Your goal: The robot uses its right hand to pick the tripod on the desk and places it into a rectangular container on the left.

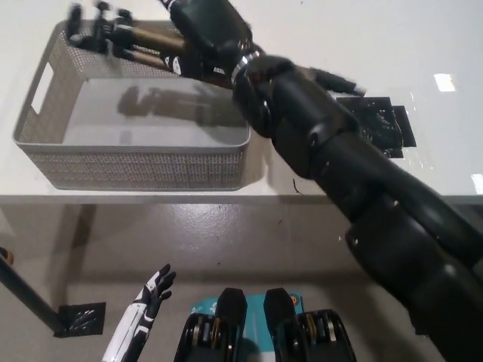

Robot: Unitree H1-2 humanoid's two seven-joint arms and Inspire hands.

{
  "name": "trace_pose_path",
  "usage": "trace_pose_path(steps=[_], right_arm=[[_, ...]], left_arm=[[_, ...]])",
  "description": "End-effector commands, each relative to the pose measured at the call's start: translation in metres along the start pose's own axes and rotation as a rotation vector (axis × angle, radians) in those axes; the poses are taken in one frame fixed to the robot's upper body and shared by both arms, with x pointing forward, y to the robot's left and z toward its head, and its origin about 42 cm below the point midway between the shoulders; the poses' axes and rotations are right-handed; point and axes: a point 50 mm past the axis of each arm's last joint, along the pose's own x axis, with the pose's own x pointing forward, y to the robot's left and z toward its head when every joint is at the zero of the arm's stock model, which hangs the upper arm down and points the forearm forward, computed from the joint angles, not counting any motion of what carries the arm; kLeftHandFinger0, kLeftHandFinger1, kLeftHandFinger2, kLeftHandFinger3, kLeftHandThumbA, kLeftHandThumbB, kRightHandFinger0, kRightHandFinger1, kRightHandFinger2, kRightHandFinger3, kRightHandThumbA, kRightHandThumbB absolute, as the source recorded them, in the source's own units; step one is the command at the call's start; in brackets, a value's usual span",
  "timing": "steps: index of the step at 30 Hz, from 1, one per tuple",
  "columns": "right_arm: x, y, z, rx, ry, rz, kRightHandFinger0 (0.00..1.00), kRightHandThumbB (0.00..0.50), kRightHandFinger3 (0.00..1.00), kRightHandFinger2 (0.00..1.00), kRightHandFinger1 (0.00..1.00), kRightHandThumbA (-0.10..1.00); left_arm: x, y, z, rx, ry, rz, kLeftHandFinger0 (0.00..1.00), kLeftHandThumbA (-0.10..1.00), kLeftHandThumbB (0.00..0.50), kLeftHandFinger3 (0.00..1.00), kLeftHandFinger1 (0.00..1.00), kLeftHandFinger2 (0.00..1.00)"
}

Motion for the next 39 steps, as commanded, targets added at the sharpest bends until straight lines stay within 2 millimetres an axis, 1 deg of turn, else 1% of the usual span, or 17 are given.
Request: trace_pose_path(steps=[1,11,17,18,22,23,26,27,29,30,31,33,34,35,36,38,39], right_arm=[[0.022,-0.062,0.002,0.014,0.015,0.002,1.0,0.497,1.0,1.0,1.0,1.0],[0.033,-0.105,0.007,0.033,0.001,-0.03,1.0,0.499,1.0,1.0,1.0,1.0],[0.039,-0.21,0.023,0.12,-0.126,-0.218,1.0,0.487,1.0,1.0,1.0,1.0],[0.035,-0.241,0.021,0.122,-0.15,-0.274,1.0,0.464,1.0,1.0,1.0,1.0],[0.003,-0.305,0.0,0.183,-0.208,-0.435,1.0,0.418,1.0,1.0,1.0,1.0],[-0.021,-0.329,-0.016,0.189,-0.227,-0.512,1.0,0.456,1.0,1.0,1.0,1.0],[-0.064,-0.347,-0.039,0.234,-0.237,-0.601,1.0,0.474,1.0,1.0,1.0,1.0],[-0.098,-0.356,-0.053,0.286,-0.278,-0.656,1.0,0.368,1.0,1.0,1.0,1.0],[-0.145,-0.365,-0.071,0.281,-0.298,-0.729,1.0,0.354,1.0,1.0,1.0,1.0],[-0.177,-0.365,-0.08,0.296,-0.298,-0.79,1.0,0.468,1.0,1.0,1.0,1.0],[-0.2,-0.362,-0.084,0.252,-0.309,-0.848,1.0,0.492,1.0,1.0,1.0,1.0],[-0.261,-0.347,-0.091,0.276,-0.321,-0.951,1.0,0.404,1.0,1.0,1.0,1.0],[-0.261,-0.347,-0.091,0.276,-0.321,-0.951,1.0,0.402,1.0,1.0,1.0,1.0],[-0.311,-0.33,-0.096,0.31,-0.322,-1.035,1.0,0.326,1.0,1.0,1.0,1.0],[-0.33,-0.323,-0.094,0.325,-0.338,-1.065,1.0,0.301,1.0,1.0,1.0,1.0],[-0.373,-0.3,-0.085,0.399,-0.352,-1.153,1.0,0.362,1.0,1.0,1.0,1.0],[-0.391,-0.287,-0.081,0.404,-0.365,-1.202,1.0,0.362,1.0,1.0,1.0,1.0]], left_arm=[[0.007,0.004,0.011,0.036,-0.04,-0.027,1.0,1.0,0.284,1.0,1.0,1.0],[0.009,0.003,0.008,0.043,-0.069,-0.044,1.0,1.0,0.254,1.0,1.0,1.0],[0.013,-0.002,0.011,0.049,-0.074,-0.04,1.0,1.0,0.276,1.0,1.0,1.0],[0.014,-0.003,0.012,0.055,-0.073,-0.04,1.0,1.0,0.278,1.0,1.0,1.0],[0.013,-0.002,0.012,0.059,-0.076,-0.046,1.0,1.0,0.276,1.0,1.0,1.0],[0.012,-0.001,0.012,0.06,-0.074,-0.044,1.0,1.0,0.279,1.0,1.0,1.0],[0.007,0.004,0.011,0.066,-0.062,-0.042,1.0,1.0,0.292,1.0,1.0,1.0],[0.005,0.006,0.011,0.066,-0.059,-0.041,1.0,1.0,0.29,1.0,1.0,1.0],[0.005,0.006,0.011,0.068,-0.054,-0.038,1.0,1.0,0.287,1.0,1.0,1.0],[0.006,0.008,0.011,0.074,-0.052,-0.039,1.0,1.0,0.289,1.0,1.0,1.0],[0.005,0.008,0.01,0.071,-0.05,-0.039,1.0,1.0,0.288,1.0,1.0,1.0],[0.007,0.011,0.01,0.068,-0.042,-0.035,1.0,1.0,0.282,1.0,1.0,1.0],[0.007,0.011,0.01,0.068,-0.042,-0.035,1.0,1.0,0.282,1.0,1.0,1.0],[0.009,0.014,0.01,0.07,-0.041,-0.032,1.0,1.0,0.273,1.0,1.0,1.0],[0.009,0.013,0.01,0.069,-0.04,-0.03,1.0,1.0,0.273,1.0,1.0,1.0],[0.01,0.013,0.009,0.065,-0.037,-0.03,1.0,1.0,0.274,1.0,1.0,1.0],[0.01,0.013,0.008,0.068,-0.037,-0.028,1.0,1.0,0.27,1.0,1.0,1.0]])
